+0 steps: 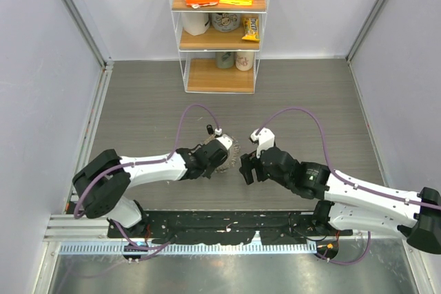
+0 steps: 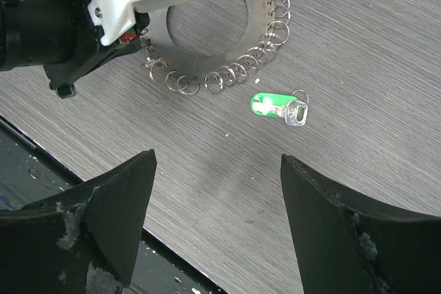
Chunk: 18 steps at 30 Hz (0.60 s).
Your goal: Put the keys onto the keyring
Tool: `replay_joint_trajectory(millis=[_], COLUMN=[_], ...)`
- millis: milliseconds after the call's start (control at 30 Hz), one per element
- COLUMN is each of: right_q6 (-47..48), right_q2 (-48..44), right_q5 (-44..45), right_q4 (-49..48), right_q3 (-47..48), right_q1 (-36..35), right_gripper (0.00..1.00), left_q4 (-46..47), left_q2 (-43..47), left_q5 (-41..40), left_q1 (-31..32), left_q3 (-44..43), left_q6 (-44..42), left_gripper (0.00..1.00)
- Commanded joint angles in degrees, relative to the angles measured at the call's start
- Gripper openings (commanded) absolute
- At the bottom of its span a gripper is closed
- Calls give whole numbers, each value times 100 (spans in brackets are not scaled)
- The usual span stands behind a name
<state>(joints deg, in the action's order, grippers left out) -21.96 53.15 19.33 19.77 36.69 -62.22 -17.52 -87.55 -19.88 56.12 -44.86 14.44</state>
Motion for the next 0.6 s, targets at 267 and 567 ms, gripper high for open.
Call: replay_joint_trajectory(millis=[267,567], right_q6=[-222,296], right_q2=[-621,-797], right_q5=[-201,-140], right_q4=[229,712], right_q3=[93,708], right_q1=[-54,-668], right_gripper=[79,72], left_q4=[478,83], left_q2=[2223,3594], left_q5=[150,1047], left_q1=[391,856], left_q3=[680,654], left_q6=[-459,-863], left_gripper=[0,0])
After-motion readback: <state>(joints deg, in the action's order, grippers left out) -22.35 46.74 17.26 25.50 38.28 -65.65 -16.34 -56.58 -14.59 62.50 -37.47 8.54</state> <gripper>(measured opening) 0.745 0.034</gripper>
